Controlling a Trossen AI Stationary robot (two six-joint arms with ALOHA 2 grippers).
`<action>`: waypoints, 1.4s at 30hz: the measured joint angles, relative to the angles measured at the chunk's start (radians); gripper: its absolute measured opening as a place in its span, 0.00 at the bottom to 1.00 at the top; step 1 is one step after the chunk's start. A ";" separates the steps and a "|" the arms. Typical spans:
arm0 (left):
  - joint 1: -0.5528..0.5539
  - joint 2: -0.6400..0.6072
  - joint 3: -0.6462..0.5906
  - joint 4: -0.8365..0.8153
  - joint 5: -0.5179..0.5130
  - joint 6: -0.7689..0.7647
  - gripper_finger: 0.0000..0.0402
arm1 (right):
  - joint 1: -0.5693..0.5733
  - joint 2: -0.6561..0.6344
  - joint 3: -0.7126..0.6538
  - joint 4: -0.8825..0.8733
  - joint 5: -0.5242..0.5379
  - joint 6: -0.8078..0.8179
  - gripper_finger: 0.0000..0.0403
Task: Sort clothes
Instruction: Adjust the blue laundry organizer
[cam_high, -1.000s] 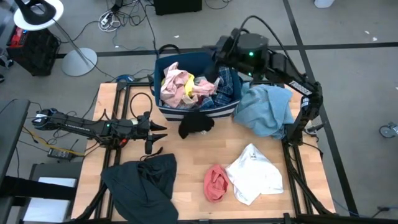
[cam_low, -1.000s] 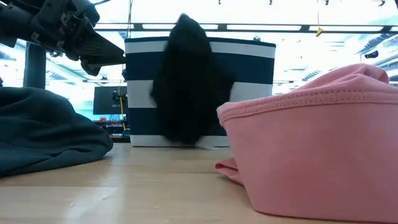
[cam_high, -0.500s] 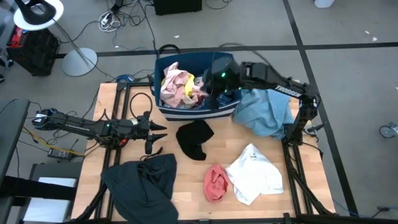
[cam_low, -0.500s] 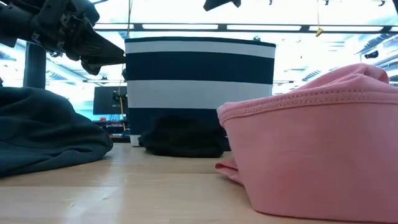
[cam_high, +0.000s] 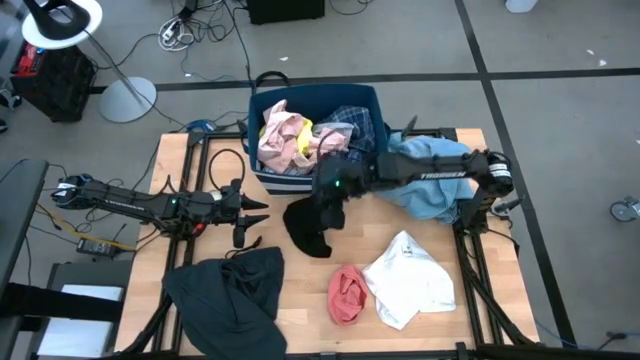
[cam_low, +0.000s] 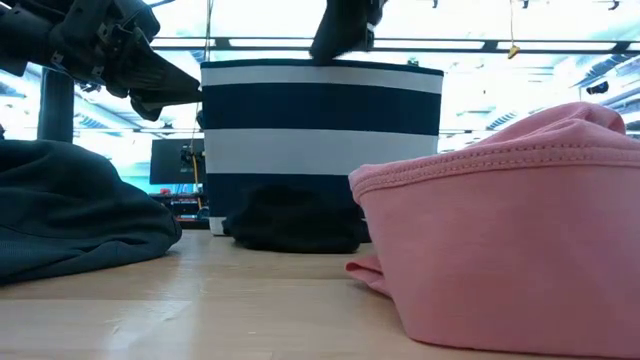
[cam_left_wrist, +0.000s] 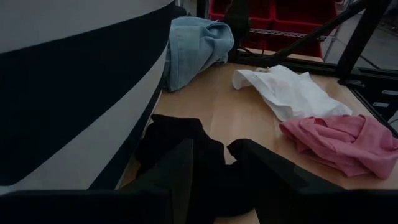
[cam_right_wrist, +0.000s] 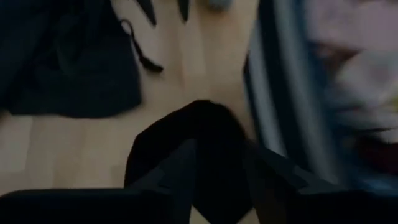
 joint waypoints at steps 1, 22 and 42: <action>0.000 0.000 0.000 0.000 0.000 -0.001 0.36 | 0.009 0.000 -0.041 0.038 0.000 0.011 0.35; 0.000 0.000 0.000 0.006 0.005 -0.002 0.36 | 0.186 -0.042 -0.314 0.479 0.409 -0.119 0.60; 0.000 0.000 0.000 0.014 0.003 -0.002 0.36 | 0.092 -0.144 -0.296 0.265 0.498 -0.308 0.57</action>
